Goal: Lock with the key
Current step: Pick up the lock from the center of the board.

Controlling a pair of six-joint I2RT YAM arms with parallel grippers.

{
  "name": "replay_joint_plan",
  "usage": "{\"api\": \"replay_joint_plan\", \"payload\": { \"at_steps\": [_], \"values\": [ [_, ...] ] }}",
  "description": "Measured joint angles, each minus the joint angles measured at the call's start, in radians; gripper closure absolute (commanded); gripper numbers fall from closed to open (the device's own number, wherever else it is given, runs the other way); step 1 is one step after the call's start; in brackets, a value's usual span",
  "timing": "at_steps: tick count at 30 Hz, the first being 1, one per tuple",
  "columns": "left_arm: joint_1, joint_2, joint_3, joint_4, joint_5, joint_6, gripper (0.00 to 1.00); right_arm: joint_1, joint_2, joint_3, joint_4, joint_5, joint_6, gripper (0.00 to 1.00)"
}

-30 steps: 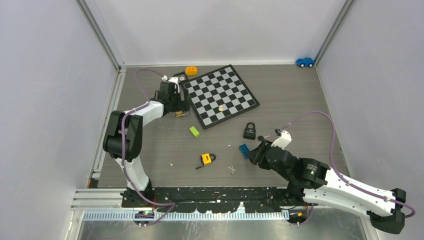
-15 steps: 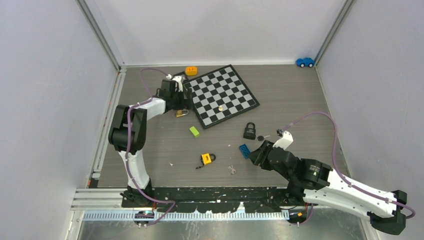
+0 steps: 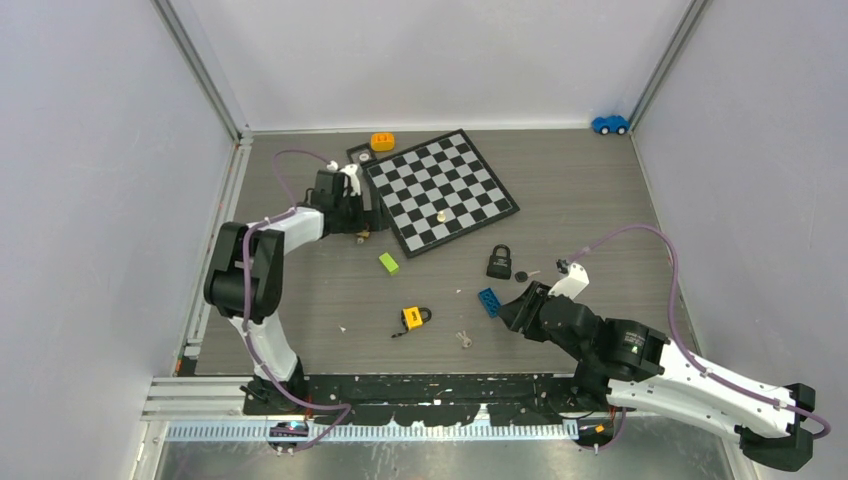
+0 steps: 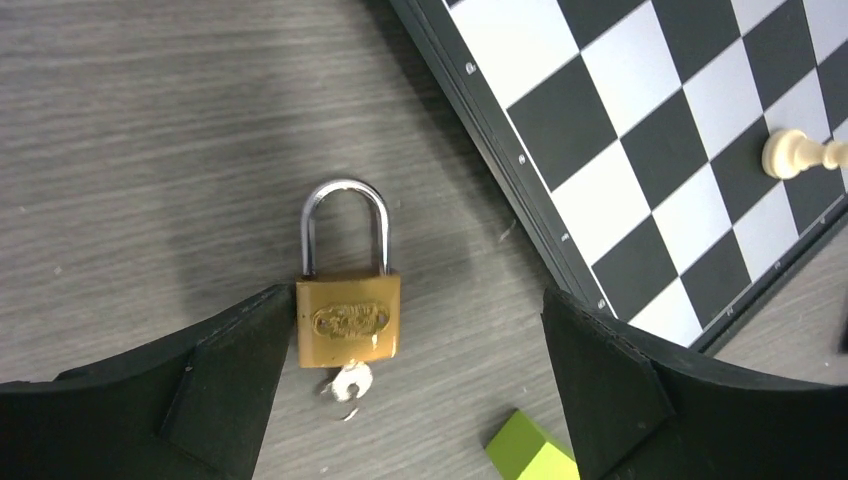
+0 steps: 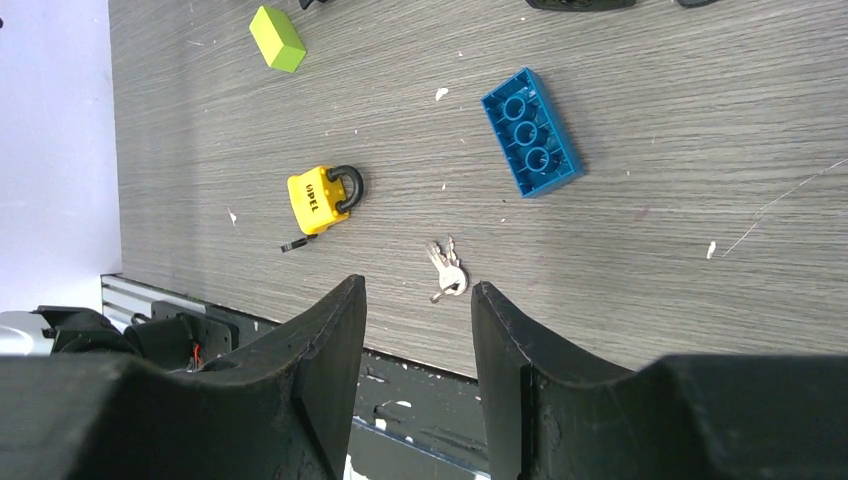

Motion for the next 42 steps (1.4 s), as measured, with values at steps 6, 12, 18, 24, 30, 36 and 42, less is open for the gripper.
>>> {"api": "replay_joint_plan", "payload": {
  "at_steps": [6, 12, 18, 24, 30, 36, 42],
  "values": [
    [0.000, -0.044, -0.059, 0.010, 0.029, -0.018, 0.09, 0.000, 0.000, 0.000, 0.000, 0.000, 0.000, 0.52],
    [0.000, -0.035, -0.037, -0.022, -0.006, -0.048, 0.11, 0.000, 0.000, 0.000, 0.000, -0.001, 0.000, 0.52],
    [-0.016, 0.014, 0.056, -0.114, -0.109, -0.082, 0.23, 0.000, -0.014, 0.000, -0.001, -0.004, 0.002, 0.51],
    [-0.076, 0.031, 0.097, -0.213, -0.282, -0.087, 0.25, 0.000, -0.034, -0.003, -0.002, -0.006, 0.008, 0.51],
    [-0.145, 0.066, 0.146, -0.291, -0.417, -0.101, 0.28, 0.000, -0.039, -0.007, -0.008, -0.006, 0.014, 0.51],
    [-0.160, 0.092, 0.181, -0.319, -0.473, -0.164, 0.37, 0.000, -0.054, -0.008, -0.011, -0.006, 0.018, 0.51],
    [-0.160, 0.125, 0.228, -0.344, -0.512, -0.233, 0.41, 0.000, -0.059, -0.008, -0.015, -0.006, 0.018, 0.51]
  ]
}}
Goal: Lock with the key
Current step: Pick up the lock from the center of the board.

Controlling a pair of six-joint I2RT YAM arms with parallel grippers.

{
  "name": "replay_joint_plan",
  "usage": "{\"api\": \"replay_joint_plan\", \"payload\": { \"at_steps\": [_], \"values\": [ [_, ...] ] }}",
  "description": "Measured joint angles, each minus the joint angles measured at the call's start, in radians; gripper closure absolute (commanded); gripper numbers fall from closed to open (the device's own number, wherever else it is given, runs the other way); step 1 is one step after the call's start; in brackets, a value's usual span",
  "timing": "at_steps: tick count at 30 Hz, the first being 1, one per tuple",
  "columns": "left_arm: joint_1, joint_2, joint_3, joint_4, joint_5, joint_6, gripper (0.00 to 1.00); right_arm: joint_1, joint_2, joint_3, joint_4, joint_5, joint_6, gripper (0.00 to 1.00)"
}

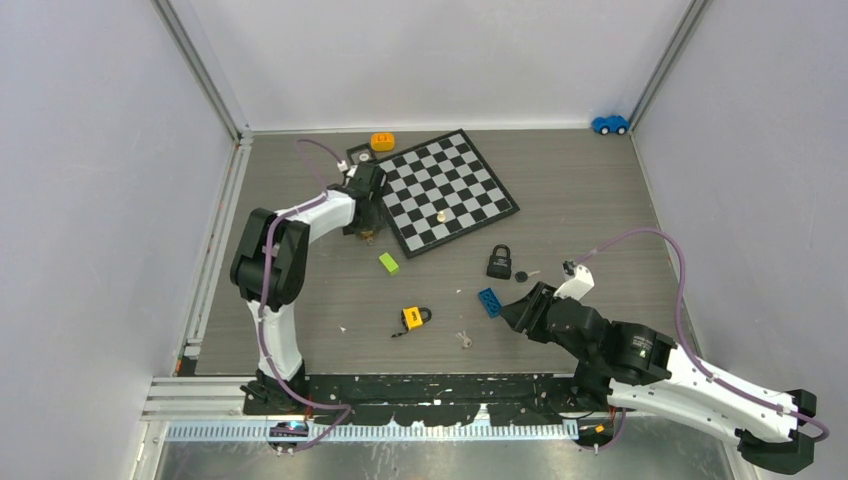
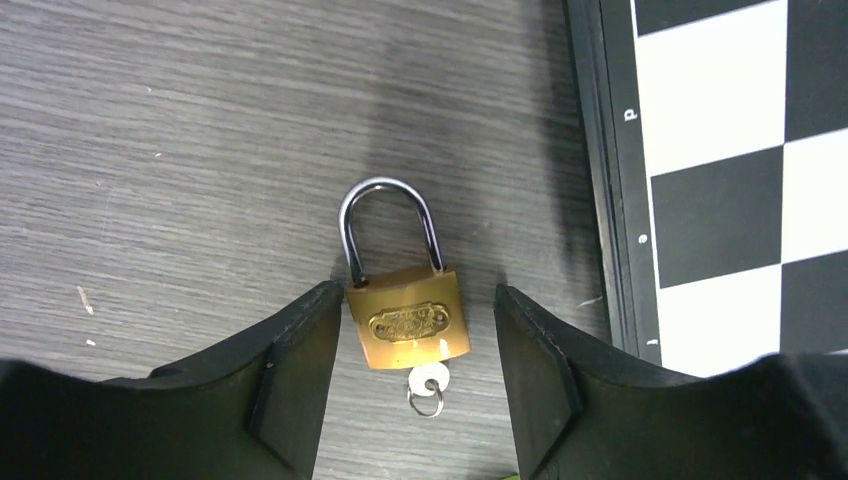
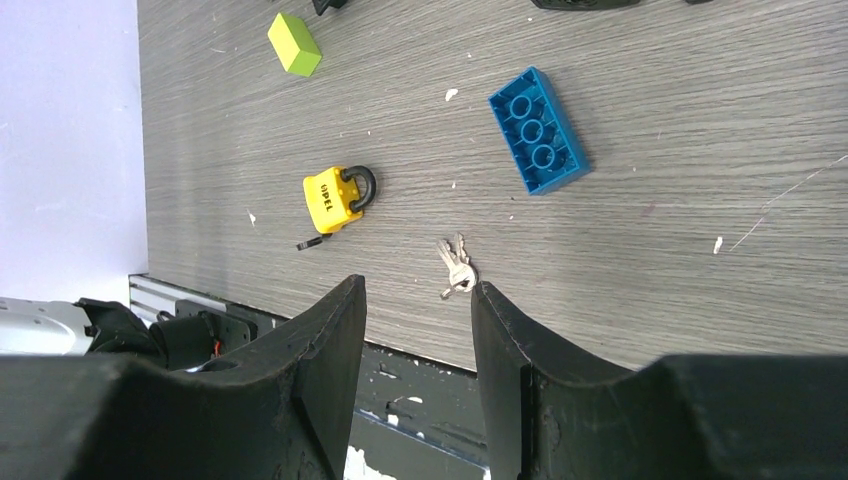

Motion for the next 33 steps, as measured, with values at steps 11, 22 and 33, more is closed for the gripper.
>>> {"api": "replay_joint_plan", "payload": {
  "at_steps": [11, 22, 33],
  "values": [
    [0.000, 0.026, 0.036, -0.014, -0.033, -0.055, 0.76, 0.000, -0.016, 0.000, -0.037, 0.005, 0.000, 0.51],
    [-0.001, -0.069, -0.081, -0.020, -0.008, -0.043, 0.98, 0.000, -0.015, 0.000, -0.037, 0.008, -0.018, 0.51],
    [-0.001, -0.413, -0.204, -0.053, 0.234, 0.032, 1.00, 0.000, -0.015, 0.015, 0.047, 0.008, -0.127, 0.47]
  ]
}}
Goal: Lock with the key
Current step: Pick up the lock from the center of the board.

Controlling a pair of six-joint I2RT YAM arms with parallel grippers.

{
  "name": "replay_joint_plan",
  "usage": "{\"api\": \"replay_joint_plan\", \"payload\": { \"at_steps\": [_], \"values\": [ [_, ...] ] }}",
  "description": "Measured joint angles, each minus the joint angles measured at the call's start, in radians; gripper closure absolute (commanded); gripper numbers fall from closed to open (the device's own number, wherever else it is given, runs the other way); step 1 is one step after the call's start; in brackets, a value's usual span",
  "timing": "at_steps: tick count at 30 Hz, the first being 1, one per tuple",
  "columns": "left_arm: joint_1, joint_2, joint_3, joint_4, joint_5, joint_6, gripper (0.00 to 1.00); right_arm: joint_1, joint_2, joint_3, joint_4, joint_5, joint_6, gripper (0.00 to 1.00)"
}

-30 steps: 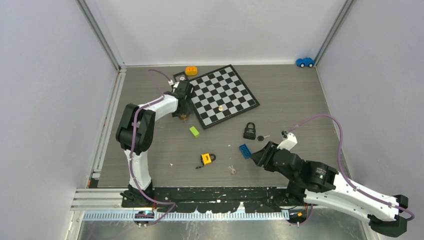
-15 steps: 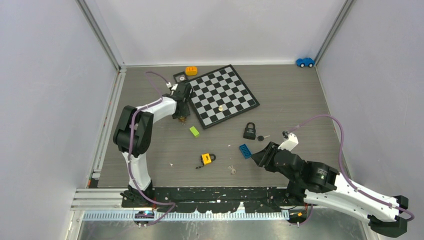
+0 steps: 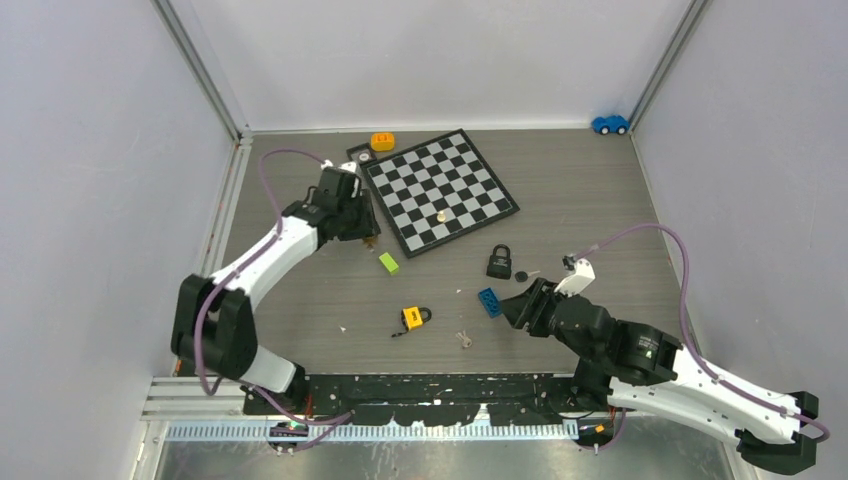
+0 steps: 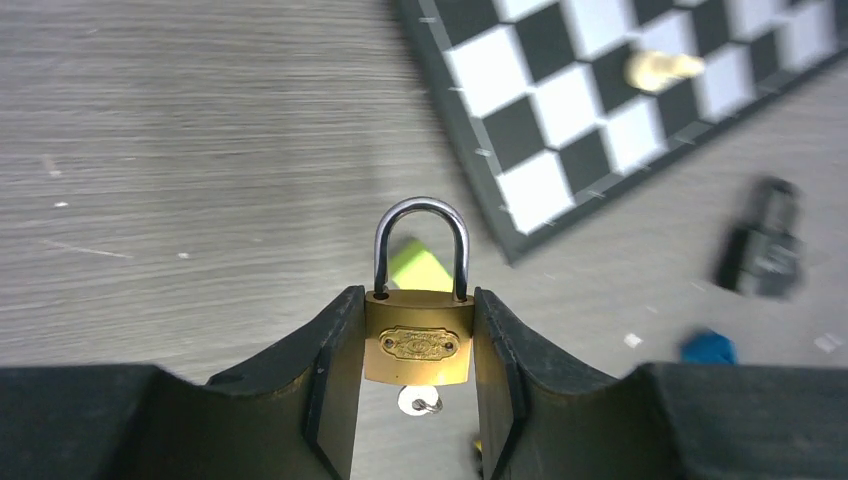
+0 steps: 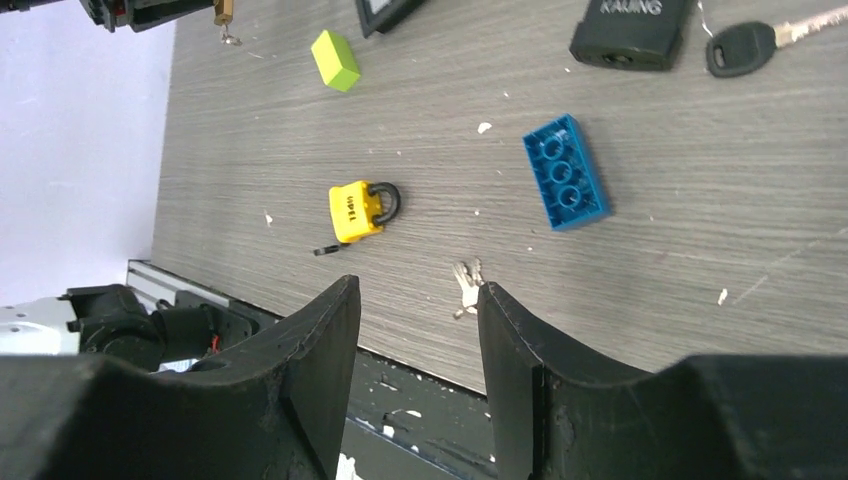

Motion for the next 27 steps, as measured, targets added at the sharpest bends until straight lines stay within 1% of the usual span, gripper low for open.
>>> {"api": "replay_joint_plan", "payload": {
  "at_steps": [4, 7, 10, 13, 16, 18, 20, 23, 27],
  "values": [
    [-0.003, -0.156, -0.047, 0.030, 0.161, -0.001, 1.00, 0.000, 0.001, 0.029, 0.043, -0.003, -0.041, 0.46],
    [-0.019, -0.253, -0.078, 0.034, 0.249, -0.009, 1.00, 0.000, 0.007, 0.043, 0.095, -0.021, -0.070, 0.45],
    [-0.059, -0.349, -0.100, 0.045, 0.326, -0.039, 1.00, 0.000, 0.011, 0.045, 0.161, -0.048, -0.097, 0.44],
    [-0.116, -0.436, -0.134, 0.076, 0.364, -0.087, 1.00, 0.000, 0.011, 0.045, 0.246, -0.094, -0.133, 0.43],
    [-0.183, -0.528, -0.185, 0.123, 0.370, -0.163, 1.00, 0.000, 0.021, 0.045, 0.358, -0.165, -0.180, 0.42],
    [-0.224, -0.575, -0.219, 0.161, 0.367, -0.216, 1.00, 0.000, 0.038, 0.047, 0.403, -0.192, -0.207, 0.42],
    [-0.268, -0.619, -0.253, 0.201, 0.367, -0.270, 1.00, 0.000, 0.067, 0.057, 0.428, -0.211, -0.231, 0.42],
    [-0.312, -0.657, -0.280, 0.264, 0.389, -0.319, 1.00, 0.000, 0.101, 0.072, 0.454, -0.219, -0.253, 0.39],
    [-0.338, -0.677, -0.308, 0.398, 0.499, -0.362, 1.00, 0.000, 0.109, 0.084, 0.486, -0.219, -0.260, 0.38]
  ]
}}
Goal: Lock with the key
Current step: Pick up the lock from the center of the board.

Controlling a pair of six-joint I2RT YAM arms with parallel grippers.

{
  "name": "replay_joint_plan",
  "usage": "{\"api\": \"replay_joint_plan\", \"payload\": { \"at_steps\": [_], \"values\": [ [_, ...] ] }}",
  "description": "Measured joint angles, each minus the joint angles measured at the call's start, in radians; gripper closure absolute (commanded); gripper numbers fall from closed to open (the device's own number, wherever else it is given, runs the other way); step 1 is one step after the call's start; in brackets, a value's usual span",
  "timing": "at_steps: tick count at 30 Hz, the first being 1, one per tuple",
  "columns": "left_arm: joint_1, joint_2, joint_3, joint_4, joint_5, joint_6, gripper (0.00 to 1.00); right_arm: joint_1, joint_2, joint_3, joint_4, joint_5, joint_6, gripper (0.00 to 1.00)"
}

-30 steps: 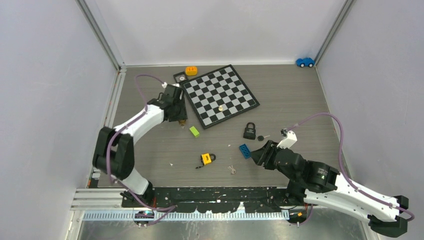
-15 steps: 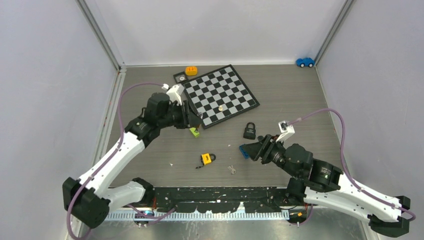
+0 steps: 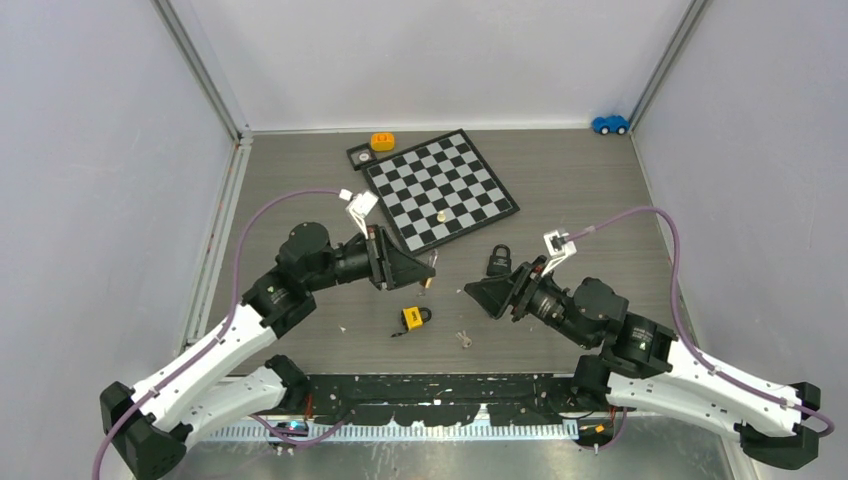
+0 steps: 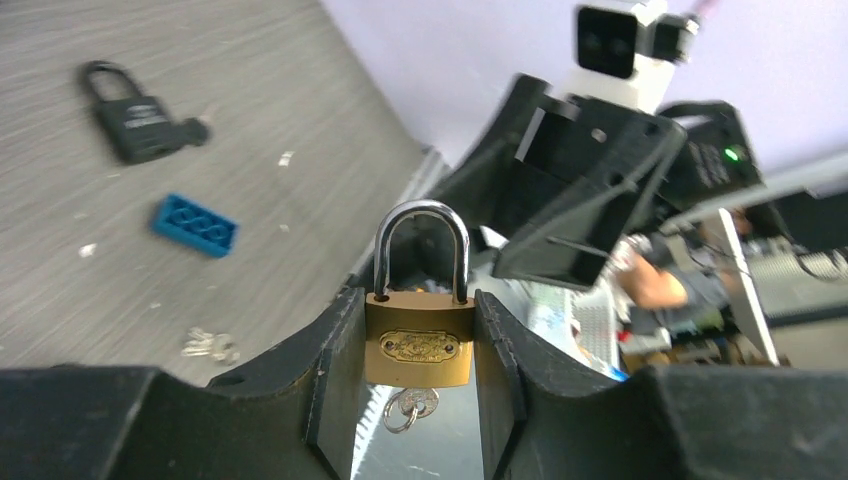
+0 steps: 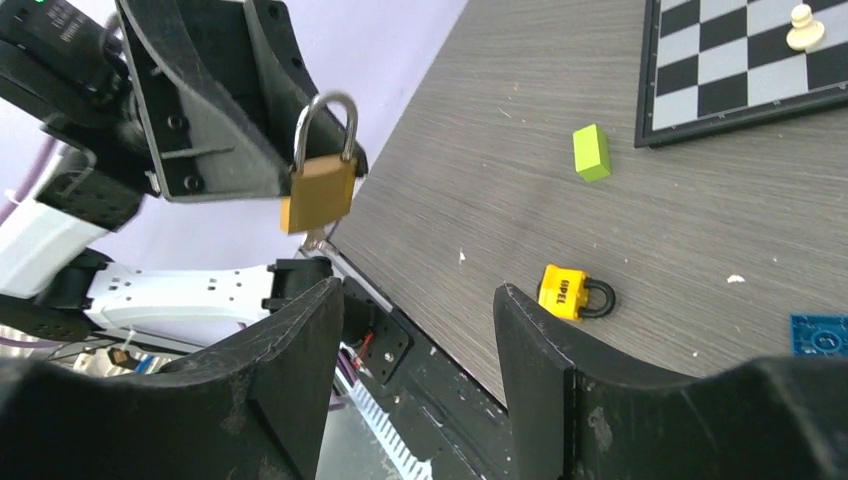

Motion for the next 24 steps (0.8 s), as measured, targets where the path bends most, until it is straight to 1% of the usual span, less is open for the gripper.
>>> {"api": "replay_joint_plan", "payload": {
  "at_steps": [4, 9, 12, 15, 17, 20, 22, 24],
  "values": [
    [-0.020, 0.003, -0.061, 0.197, 0.169, -0.069, 1.00, 0.000, -0.010, 0.012, 0.023, -0.002, 0.003, 0.37],
    [-0.058, 0.055, -0.141, 0.506, 0.346, -0.220, 1.00, 0.000, -0.013, 0.043, 0.020, -0.028, 0.002, 0.35],
    [-0.078, 0.083, -0.144, 0.624, 0.404, -0.271, 1.00, 0.000, -0.006, 0.088, -0.009, -0.054, 0.001, 0.35],
    [-0.085, 0.088, -0.144, 0.698, 0.438, -0.293, 1.00, 0.000, 0.014, 0.144, -0.042, -0.073, 0.012, 0.35],
    [-0.085, 0.090, -0.144, 0.712, 0.449, -0.289, 1.00, 0.000, 0.031, 0.182, -0.076, -0.074, 0.031, 0.36],
    [-0.085, 0.090, -0.141, 0.656, 0.452, -0.233, 1.00, 0.000, 0.061, 0.244, -0.137, -0.067, 0.078, 0.36],
    [-0.086, 0.090, -0.127, 0.559, 0.446, -0.164, 1.00, 0.000, 0.079, 0.281, -0.180, -0.060, 0.120, 0.37],
    [-0.087, 0.090, -0.110, 0.467, 0.439, -0.106, 1.00, 0.000, 0.094, 0.311, -0.219, -0.056, 0.167, 0.40]
  ]
}}
